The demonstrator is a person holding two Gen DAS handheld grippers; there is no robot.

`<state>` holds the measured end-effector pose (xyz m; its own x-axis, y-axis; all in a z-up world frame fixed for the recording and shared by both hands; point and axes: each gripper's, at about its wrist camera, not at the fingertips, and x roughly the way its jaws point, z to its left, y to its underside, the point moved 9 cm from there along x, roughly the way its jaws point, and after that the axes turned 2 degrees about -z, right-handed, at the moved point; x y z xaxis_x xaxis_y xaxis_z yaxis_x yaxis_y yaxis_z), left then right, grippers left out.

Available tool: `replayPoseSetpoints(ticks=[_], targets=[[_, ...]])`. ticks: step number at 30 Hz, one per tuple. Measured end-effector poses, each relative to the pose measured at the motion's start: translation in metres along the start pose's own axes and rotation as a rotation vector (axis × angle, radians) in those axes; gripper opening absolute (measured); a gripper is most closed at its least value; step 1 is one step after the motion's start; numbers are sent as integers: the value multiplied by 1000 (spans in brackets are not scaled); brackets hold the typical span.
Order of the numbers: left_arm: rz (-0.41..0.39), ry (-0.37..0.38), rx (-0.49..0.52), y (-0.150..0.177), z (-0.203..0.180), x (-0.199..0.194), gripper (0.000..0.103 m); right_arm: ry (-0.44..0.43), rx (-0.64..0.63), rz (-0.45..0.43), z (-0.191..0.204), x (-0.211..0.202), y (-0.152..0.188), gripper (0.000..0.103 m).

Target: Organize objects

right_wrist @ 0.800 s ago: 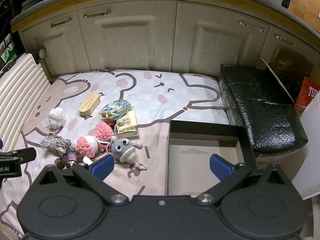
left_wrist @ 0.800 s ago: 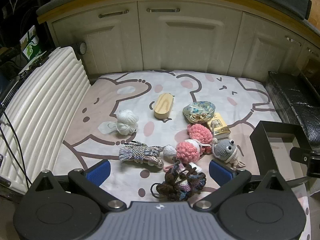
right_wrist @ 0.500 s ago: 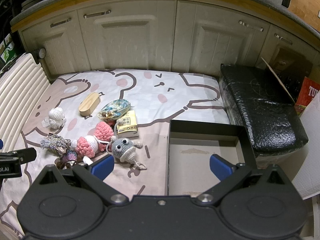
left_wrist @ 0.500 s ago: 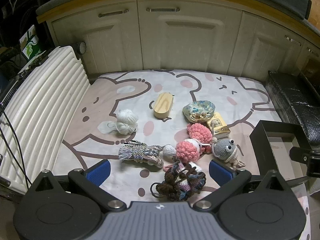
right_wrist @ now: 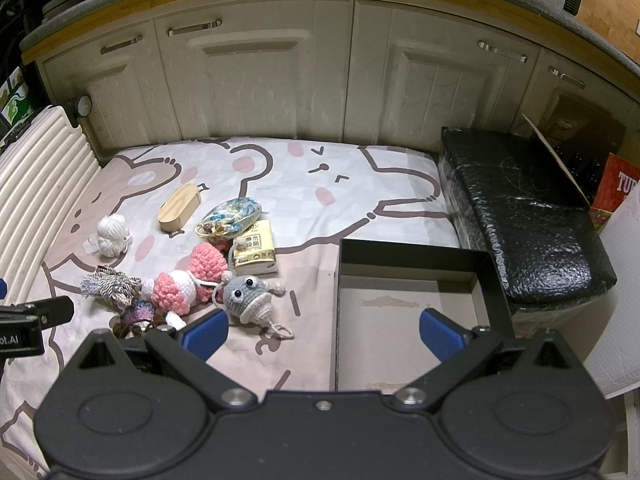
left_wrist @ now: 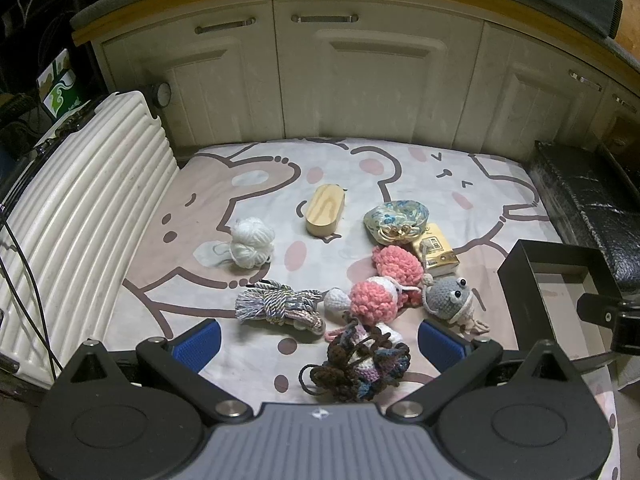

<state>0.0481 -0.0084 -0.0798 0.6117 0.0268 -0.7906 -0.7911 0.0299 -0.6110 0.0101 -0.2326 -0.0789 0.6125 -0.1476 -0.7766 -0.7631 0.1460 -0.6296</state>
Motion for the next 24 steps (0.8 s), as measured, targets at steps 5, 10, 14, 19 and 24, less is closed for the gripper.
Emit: replayPoseSetpoints(ticks=[5,10,14,19,24], targets=[[1,8,-3,1,0,0,103,0,0,0,0,0,0,103],[2,12,-3,0,0,1,103,0,1,0,0,0,0,103],[3,18,-2,0,-1,0,103,-1,0,1,0,0,0,103],[4,19,-1,0,-2,0,103,-1,-1,3,2,1,-3,103],[5,23,-1,-1,-1,0,103,-2,0,5,1,1,1,103]])
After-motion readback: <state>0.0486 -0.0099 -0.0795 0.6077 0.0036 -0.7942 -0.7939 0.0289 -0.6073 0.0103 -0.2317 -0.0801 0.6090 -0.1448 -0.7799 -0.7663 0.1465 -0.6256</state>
